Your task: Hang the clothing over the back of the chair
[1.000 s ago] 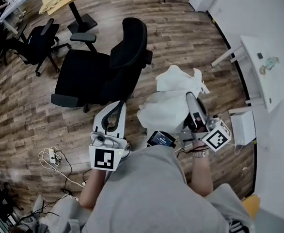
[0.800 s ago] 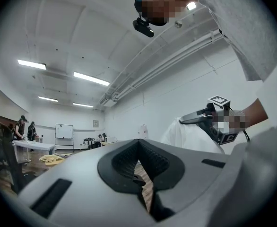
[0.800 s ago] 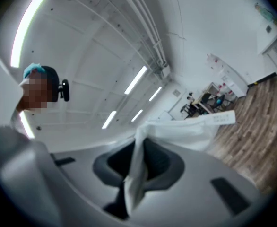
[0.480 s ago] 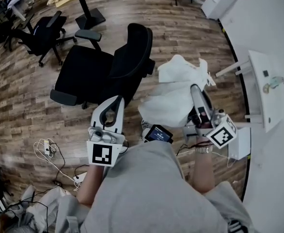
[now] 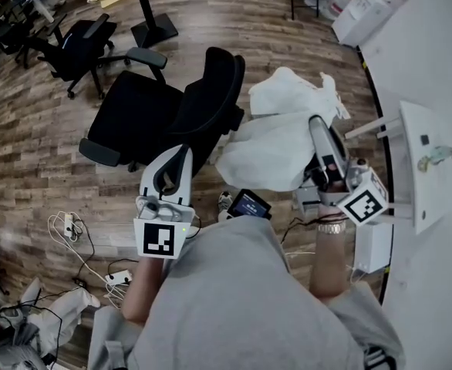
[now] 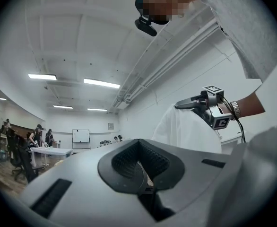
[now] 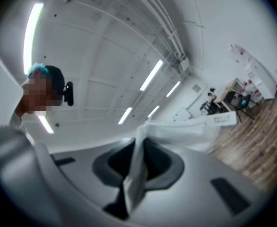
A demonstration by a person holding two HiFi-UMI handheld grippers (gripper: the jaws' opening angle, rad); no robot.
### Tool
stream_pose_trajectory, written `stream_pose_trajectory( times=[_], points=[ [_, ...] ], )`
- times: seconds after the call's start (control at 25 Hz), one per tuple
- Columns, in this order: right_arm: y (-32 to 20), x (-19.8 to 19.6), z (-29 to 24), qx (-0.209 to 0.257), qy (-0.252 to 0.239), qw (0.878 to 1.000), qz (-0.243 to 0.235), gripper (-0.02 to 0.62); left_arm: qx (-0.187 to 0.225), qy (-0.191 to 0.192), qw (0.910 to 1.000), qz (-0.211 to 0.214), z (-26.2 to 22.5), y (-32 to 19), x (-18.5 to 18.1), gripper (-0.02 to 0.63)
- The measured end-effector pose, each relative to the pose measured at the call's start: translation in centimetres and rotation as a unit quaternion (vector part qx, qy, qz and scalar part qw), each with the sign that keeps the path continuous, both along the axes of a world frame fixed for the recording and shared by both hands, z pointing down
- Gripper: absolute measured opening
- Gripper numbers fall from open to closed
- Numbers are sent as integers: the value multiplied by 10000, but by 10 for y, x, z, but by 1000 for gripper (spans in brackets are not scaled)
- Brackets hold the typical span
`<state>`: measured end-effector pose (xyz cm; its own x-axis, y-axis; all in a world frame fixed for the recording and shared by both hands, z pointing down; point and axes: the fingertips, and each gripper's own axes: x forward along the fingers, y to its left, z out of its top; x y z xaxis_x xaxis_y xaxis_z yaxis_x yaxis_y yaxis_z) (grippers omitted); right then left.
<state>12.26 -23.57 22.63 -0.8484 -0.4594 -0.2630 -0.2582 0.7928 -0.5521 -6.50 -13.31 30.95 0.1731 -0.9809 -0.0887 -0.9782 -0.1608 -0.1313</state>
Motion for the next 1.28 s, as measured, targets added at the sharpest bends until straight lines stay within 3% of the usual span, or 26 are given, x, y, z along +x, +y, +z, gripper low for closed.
stream_pose_trajectory(
  times=[0.56, 1.28],
  points=[
    [-52, -43, -44, 308, 160, 9941, -1027, 60, 203, -107, 9946, -1011, -4, -11, 6, 34],
    [-54, -109, -97, 824, -120, 9750, -2059, 60, 127, -355, 9830, -1798, -5, 6, 3, 34]
  ],
)
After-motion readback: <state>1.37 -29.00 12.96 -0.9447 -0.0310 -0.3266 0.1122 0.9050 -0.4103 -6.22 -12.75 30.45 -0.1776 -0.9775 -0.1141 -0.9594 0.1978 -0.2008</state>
